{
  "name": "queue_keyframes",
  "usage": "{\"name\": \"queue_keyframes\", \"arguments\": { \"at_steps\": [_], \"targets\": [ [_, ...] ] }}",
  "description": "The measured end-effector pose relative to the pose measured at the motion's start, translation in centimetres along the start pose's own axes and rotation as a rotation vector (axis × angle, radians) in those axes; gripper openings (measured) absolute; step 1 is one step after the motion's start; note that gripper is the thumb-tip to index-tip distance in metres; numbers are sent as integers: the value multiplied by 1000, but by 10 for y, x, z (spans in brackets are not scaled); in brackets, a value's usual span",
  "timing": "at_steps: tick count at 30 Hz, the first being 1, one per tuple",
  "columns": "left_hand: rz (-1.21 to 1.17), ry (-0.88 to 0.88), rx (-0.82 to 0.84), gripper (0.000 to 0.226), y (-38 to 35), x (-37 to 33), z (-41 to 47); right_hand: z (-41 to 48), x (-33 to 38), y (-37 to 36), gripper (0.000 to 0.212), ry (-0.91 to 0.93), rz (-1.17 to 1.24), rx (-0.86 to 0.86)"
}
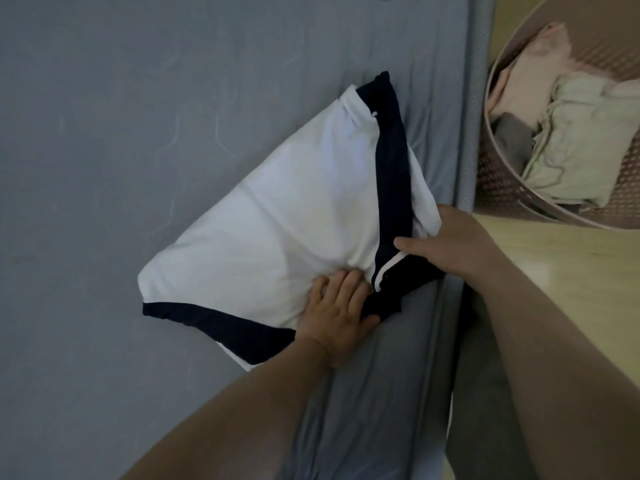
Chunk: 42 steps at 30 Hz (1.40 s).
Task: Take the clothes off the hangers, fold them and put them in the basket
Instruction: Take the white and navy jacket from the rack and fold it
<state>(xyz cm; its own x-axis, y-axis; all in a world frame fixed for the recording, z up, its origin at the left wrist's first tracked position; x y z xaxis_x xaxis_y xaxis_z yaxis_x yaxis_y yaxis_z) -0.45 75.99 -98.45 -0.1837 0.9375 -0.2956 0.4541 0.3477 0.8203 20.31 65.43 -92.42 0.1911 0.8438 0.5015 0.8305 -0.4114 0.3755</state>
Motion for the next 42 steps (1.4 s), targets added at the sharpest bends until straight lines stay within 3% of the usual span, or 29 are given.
{"name": "queue_keyframes", "arguments": {
  "at_steps": [3,5,7,12,17,19,21,23,27,32,35,37,38,39,41,42],
  "targets": [
    [-86,-65,-115,51,22,2,-14,-2,0,2,57,-6,-15,-2],
    [-87,-135,-262,33,33,2,-25,-2,0,4,57,-13,-35,5],
    [1,-209,-278,15,21,0,-32,-1,1,3,55,-25,-60,5],
    [94,-66,270,36,12,-17,-11,0,1,-1,60,-13,-94,16],
    [-173,3,564,22,110,-22,44,-3,6,-1,79,-26,-194,-3],
    [-320,70,439,19,152,-10,75,-6,8,-3,81,-22,-200,11],
    [-332,128,175,16,183,6,106,-7,9,-3,81,-25,-176,27],
    [-264,116,1,24,205,16,134,-7,9,-2,78,-29,-179,23],
    [109,-6,-77,53,228,20,184,-6,7,-1,71,-30,-173,3],
    [518,-283,169,91,227,19,225,-6,5,-7,77,-61,-286,-16],
    [706,-309,251,85,222,13,234,-25,18,-15,84,48,-564,-401],
    [811,-327,255,75,224,6,236,-48,38,-32,54,418,-466,-645],
    [881,-356,245,68,225,2,236,-59,47,-46,35,589,-317,-573],
    [946,-398,227,59,225,-1,235,-66,53,-60,21,647,-191,-365],
    [995,-491,233,42,222,-8,235,-67,47,-87,14,407,-71,111],
    [996,-520,268,38,219,-10,234,-64,35,-99,17,258,-72,253]
  ]
}}
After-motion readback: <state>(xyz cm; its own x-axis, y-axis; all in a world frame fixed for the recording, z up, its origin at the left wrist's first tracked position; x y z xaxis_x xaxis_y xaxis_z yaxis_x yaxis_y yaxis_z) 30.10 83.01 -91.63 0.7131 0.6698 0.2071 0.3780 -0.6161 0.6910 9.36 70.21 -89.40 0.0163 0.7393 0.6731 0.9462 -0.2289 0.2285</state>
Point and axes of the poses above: each hand's wrist, its own z-axis towards the middle knuckle, its own y-axis out of the back of the hand, x = y × z, the point moved 2 cm from there along z, towards the middle knuckle, and after that the axes turned 6 degrees about x, right-handed, at the moved point
